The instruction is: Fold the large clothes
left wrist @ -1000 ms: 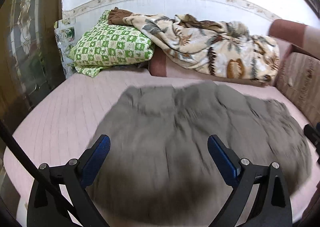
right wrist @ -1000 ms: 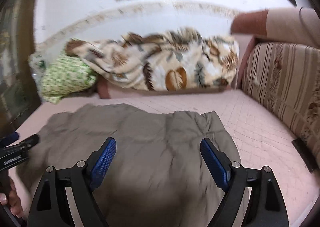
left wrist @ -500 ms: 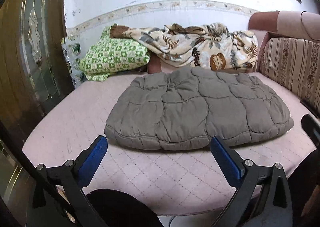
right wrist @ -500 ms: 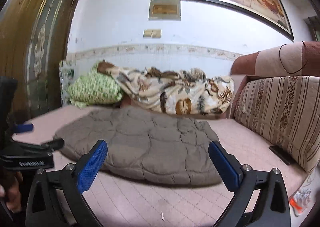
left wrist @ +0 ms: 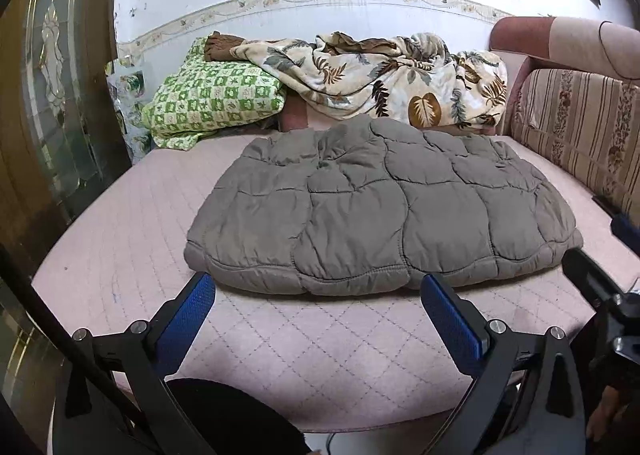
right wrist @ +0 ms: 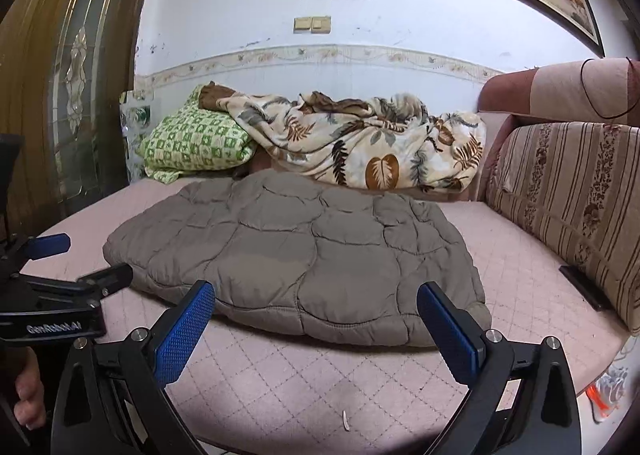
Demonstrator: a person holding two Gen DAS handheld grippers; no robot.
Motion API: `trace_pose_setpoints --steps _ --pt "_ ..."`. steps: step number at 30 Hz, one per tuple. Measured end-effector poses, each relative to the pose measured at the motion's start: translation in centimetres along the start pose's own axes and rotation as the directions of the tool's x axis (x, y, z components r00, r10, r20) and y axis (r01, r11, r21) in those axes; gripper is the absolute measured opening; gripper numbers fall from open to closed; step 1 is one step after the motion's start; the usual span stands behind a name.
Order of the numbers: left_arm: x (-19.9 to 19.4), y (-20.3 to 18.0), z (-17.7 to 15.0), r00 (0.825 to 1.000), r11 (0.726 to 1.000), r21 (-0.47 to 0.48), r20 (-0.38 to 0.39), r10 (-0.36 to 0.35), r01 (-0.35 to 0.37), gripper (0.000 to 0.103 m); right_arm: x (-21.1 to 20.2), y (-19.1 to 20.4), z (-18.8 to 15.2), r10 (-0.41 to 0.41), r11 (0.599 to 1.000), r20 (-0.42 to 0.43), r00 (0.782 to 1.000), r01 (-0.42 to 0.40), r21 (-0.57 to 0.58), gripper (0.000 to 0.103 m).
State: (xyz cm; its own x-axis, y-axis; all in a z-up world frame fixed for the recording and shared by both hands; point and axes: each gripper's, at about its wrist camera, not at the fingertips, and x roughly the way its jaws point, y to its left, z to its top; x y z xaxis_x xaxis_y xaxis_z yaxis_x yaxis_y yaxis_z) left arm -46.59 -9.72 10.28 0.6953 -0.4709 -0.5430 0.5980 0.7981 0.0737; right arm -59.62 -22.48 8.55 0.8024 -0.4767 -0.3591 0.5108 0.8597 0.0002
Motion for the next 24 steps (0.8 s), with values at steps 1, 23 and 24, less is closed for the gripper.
trace_pose_setpoints --steps 1,23,24 --pt "0.2 0.1 0.0 1.0 1.0 -0.002 -0.003 0.006 -0.006 0.102 0.2 -0.1 -0.1 0.001 1.0 -0.011 1.0 -0.001 0.006 0.102" --pt "1.8 1.2 -0.4 0.997 0.999 -0.039 -0.073 0.019 -0.022 0.102 1.2 0.1 -0.6 0.012 1.0 -0.069 0.998 -0.013 -0.007 0.102" --pt "1.8 1.2 -0.4 0.997 0.999 -0.039 -0.075 0.019 -0.022 0.102 1.2 0.1 -0.6 0.012 1.0 -0.069 0.998 -0.012 -0.009 0.102"
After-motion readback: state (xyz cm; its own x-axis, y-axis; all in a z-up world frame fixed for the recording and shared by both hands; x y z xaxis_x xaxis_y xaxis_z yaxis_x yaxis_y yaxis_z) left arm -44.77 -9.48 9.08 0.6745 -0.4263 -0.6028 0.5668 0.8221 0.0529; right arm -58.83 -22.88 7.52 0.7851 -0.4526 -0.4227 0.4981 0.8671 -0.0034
